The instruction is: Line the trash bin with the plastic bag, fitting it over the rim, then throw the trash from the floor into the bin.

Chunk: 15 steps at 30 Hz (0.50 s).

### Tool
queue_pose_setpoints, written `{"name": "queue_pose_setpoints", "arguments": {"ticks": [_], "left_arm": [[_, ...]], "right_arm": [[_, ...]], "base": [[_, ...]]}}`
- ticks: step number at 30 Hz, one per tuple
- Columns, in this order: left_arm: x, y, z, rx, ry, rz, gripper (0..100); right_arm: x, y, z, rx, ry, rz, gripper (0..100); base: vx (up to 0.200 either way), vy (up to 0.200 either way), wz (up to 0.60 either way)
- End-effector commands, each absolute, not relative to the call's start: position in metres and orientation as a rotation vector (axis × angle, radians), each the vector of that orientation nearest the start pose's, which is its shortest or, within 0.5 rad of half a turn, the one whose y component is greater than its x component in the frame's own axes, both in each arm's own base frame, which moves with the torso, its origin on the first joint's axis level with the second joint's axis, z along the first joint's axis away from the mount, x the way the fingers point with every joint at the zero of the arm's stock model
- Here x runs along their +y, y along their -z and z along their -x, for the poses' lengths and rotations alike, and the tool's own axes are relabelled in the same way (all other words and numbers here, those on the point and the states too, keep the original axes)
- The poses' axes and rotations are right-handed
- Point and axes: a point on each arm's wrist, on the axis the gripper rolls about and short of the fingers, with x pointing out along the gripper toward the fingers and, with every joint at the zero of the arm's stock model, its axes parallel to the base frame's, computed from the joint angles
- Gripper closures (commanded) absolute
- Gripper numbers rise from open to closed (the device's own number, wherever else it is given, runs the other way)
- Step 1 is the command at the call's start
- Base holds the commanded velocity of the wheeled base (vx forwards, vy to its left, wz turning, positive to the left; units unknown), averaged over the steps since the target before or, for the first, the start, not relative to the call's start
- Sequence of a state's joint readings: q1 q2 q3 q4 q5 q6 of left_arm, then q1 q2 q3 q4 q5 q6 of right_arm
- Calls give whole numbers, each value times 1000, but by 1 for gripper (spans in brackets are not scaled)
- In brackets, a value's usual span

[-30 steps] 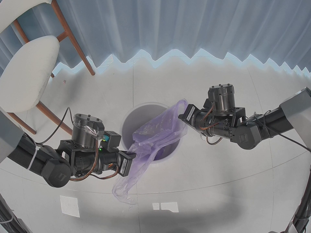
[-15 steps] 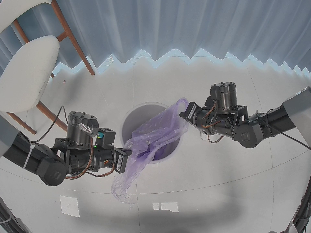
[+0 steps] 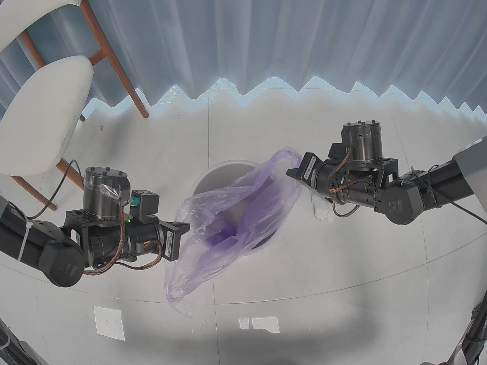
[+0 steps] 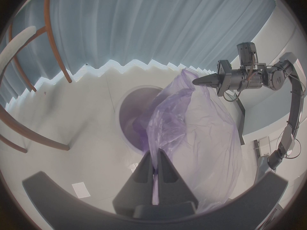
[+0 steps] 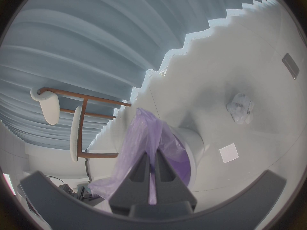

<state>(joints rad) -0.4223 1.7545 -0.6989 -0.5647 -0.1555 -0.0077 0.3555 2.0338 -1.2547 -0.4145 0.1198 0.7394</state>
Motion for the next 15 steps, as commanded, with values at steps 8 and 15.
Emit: {"name": "queue_pose_setpoints", "arguments": {"ticks": [8,15], "left_arm": [[-103,-169,-257,450,499,-44,100],[-109,-191,-267,409,540,114,100]], "right_arm": [[131,-176,-379,497,-393,-611,100],[131,-179,-372,482,-415,-539,100]], "base": [[0,0,0],[0,0,0]]}}
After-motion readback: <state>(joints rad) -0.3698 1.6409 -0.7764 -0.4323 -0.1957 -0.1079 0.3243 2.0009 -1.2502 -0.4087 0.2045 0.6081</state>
